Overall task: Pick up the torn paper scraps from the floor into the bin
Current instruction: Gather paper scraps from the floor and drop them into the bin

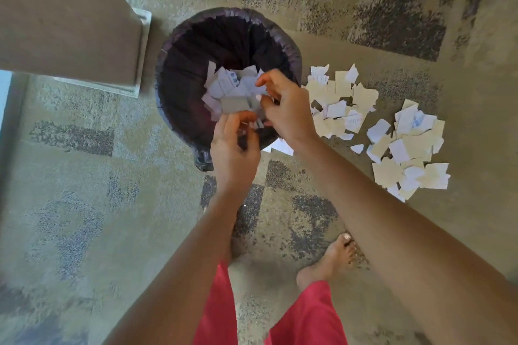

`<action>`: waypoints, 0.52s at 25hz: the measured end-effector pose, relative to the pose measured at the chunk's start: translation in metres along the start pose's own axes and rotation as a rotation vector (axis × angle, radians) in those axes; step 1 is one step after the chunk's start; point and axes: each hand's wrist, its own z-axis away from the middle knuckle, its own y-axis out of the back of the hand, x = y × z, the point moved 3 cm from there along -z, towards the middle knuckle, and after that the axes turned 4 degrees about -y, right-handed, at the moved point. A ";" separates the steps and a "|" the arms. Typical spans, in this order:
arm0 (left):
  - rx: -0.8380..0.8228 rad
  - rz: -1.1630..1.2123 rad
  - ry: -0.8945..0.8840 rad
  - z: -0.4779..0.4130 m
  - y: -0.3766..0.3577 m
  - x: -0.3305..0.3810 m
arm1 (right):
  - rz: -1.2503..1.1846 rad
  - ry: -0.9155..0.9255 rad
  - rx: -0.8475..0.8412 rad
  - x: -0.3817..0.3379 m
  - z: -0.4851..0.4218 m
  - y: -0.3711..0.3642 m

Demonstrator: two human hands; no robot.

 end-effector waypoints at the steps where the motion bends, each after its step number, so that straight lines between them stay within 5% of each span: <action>1: 0.007 0.001 -0.060 0.006 -0.004 0.007 | -0.075 0.022 0.025 0.002 0.000 0.009; 6: -0.302 -0.008 -0.288 0.068 -0.062 0.011 | -0.385 -0.092 0.348 0.076 -0.003 0.069; 9: -0.468 -0.145 0.052 0.099 -0.106 -0.051 | -0.272 -0.255 0.348 0.144 -0.002 0.076; 13: -0.370 -0.364 0.687 0.092 -0.131 -0.136 | 0.055 -0.320 0.054 0.212 -0.003 0.041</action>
